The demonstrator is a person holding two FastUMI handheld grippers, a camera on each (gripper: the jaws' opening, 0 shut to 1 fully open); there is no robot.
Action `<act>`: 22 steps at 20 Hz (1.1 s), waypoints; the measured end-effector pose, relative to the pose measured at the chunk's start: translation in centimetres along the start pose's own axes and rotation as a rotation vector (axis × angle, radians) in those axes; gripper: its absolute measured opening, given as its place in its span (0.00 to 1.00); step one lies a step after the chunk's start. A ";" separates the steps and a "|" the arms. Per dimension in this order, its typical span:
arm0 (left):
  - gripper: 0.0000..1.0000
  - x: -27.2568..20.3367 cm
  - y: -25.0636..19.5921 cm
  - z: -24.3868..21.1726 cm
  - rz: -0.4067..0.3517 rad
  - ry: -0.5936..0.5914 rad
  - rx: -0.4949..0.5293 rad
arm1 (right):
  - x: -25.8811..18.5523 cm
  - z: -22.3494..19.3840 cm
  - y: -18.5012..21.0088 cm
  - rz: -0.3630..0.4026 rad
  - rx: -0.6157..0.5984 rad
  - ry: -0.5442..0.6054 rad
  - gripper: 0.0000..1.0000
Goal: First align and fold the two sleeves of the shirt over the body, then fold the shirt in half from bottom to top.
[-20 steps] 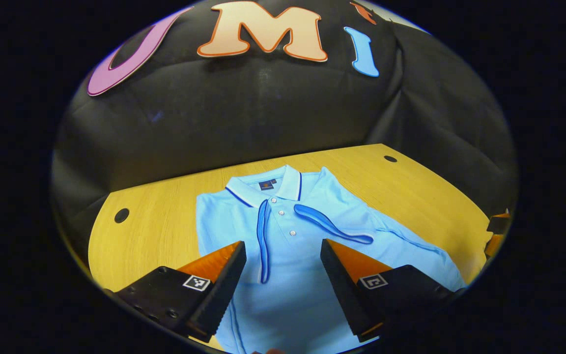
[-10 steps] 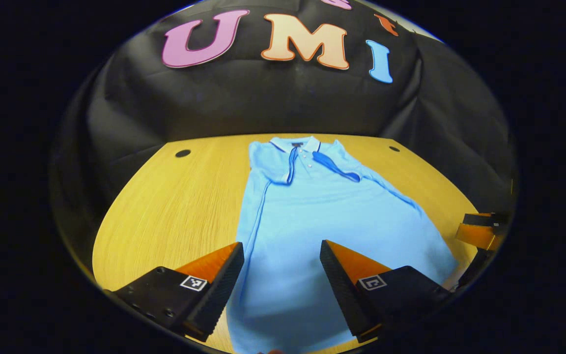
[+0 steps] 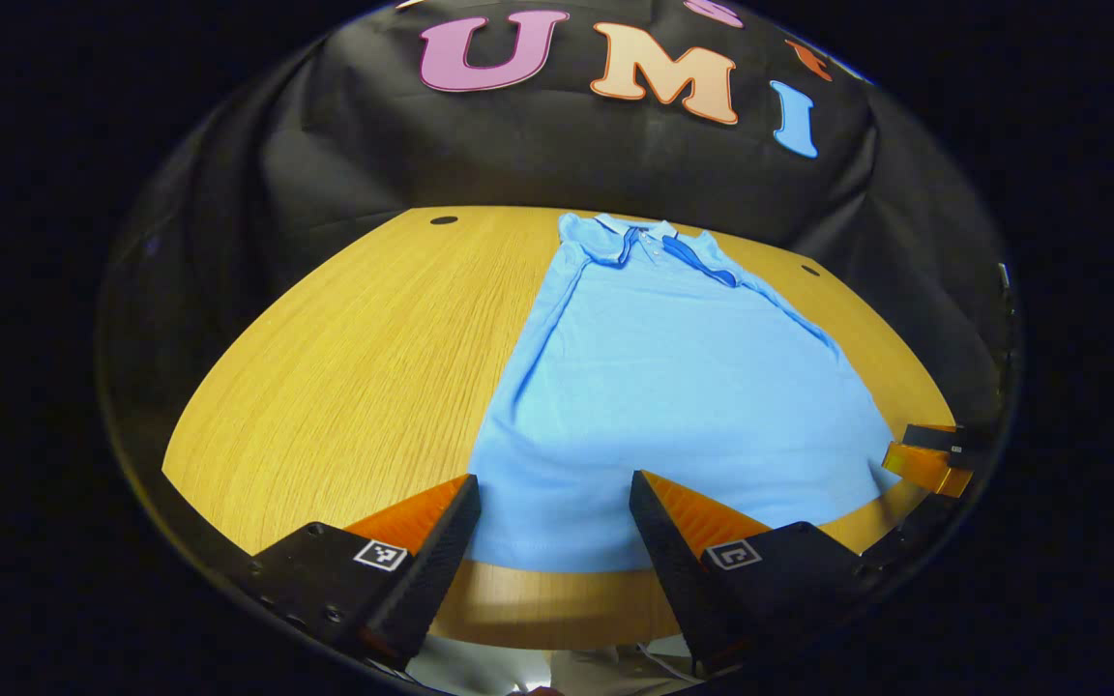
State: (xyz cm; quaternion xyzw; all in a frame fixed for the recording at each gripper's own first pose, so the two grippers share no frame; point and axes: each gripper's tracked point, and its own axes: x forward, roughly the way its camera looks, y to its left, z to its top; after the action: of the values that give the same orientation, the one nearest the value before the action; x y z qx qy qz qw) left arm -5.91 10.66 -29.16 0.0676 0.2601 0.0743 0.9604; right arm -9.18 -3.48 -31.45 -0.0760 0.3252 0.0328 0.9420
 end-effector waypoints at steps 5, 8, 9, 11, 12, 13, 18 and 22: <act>0.97 0.5 -0.7 -0.1 0.019 -0.028 0.055 | 0.0 -1.2 0.2 -0.027 -0.051 -0.018 0.98; 0.94 0.4 -1.1 -0.4 0.022 -0.057 0.046 | 0.3 -1.2 1.0 -0.004 -0.053 -0.040 0.88; 0.88 0.5 -1.6 -0.2 0.011 -0.065 0.041 | 0.3 -1.3 1.5 0.011 -0.059 -0.039 0.77; 0.66 0.3 -2.7 -0.2 -0.020 -0.074 0.033 | 0.0 -1.5 2.2 0.036 -0.054 -0.038 0.57; 0.49 0.4 -3.2 -0.2 -0.038 -0.074 0.031 | -0.1 -1.8 2.4 0.048 -0.040 -0.032 0.46; 0.27 0.4 -3.6 -0.3 -0.048 -0.075 0.023 | -0.2 -1.8 2.5 0.056 -0.025 -0.031 0.27; 0.00 0.4 -3.5 0.0 -0.025 -0.050 -0.027 | -0.5 -1.6 2.7 0.057 -0.022 -0.013 0.03; 0.00 0.1 -2.9 1.6 -0.010 -0.055 -0.054 | -1.0 0.2 2.2 0.037 -0.017 -0.040 0.03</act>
State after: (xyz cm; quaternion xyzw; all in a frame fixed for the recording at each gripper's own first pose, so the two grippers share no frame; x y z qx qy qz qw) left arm -4.70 7.71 -28.31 0.0422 0.2319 0.0745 0.9690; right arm -10.07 -1.29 -30.89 -0.0775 0.3073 0.0546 0.9469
